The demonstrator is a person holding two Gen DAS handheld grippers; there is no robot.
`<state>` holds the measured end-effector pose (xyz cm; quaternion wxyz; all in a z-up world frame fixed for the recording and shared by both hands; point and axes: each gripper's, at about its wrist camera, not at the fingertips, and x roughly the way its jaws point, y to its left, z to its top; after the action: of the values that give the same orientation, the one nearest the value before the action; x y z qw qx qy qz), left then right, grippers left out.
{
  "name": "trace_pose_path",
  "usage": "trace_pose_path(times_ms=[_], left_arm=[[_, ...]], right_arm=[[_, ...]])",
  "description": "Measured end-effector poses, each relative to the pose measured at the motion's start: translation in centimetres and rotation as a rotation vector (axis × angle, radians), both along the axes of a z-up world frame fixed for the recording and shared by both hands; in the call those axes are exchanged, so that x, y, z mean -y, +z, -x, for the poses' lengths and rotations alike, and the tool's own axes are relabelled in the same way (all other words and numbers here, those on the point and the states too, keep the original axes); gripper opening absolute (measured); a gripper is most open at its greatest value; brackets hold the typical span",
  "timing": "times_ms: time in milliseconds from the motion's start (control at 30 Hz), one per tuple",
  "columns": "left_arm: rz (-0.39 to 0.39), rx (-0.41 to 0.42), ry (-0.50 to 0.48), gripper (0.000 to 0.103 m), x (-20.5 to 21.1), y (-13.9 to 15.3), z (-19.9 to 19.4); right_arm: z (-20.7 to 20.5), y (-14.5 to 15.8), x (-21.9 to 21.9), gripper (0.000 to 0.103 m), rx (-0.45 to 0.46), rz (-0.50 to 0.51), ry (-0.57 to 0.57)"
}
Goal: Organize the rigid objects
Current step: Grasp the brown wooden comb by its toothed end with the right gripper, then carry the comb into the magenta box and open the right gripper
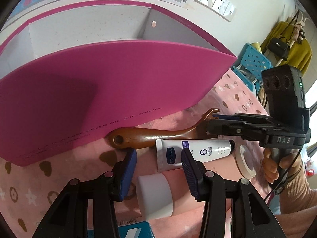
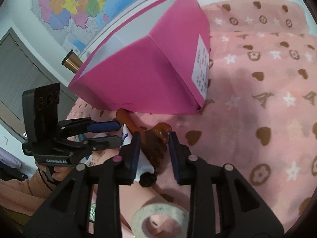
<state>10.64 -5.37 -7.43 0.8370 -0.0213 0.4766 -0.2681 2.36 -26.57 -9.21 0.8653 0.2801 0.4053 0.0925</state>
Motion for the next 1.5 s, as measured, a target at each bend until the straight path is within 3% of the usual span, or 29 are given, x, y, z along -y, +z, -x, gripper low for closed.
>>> trace_pose_path(times_ms=[167, 200, 533, 700, 800, 1000, 1300, 1500], left_arm=[[0.006, -0.002, 0.006, 0.048, -0.3, 0.0, 0.0], [0.006, 0.001, 0.009, 0.048, -0.4, 0.0, 0.1], [0.014, 0.001, 0.073, 0.049, -2.2, 0.1, -0.5], [0.008, 0.007, 0.059, 0.05, -1.3, 0.1, -1.1], [0.015, 0.0, 0.044, 0.055, -0.8, 0.0, -1.5], [0.041, -0.036, 0.007, 0.067, -0.1, -0.3, -2.0], [0.063, -0.042, 0.006, 0.068, 0.1, -0.1, -2.0], [0.034, 0.018, 0.022, 0.067, 0.7, 0.6, -0.7]], right_arm=[[-1.0, -0.4, -0.6, 0.032, -0.002, -0.012, 0.01], [-1.1, -0.4, -0.8, 0.026, -0.004, 0.005, 0.002], [0.0, 1.9, -1.1, 0.021, 0.06, 0.096, 0.009], [0.4, 2.8, -0.5, 0.02, 0.075, 0.114, 0.009], [0.7, 3.1, 0.0, 0.019, 0.083, 0.106, 0.004], [0.9, 3.6, 0.1, 0.016, 0.101, 0.073, 0.008], [1.5, 3.2, 1.6, 0.015, 0.129, -0.135, -0.011], [2.2, 2.9, 2.4, 0.016, 0.147, -0.24, -0.03]])
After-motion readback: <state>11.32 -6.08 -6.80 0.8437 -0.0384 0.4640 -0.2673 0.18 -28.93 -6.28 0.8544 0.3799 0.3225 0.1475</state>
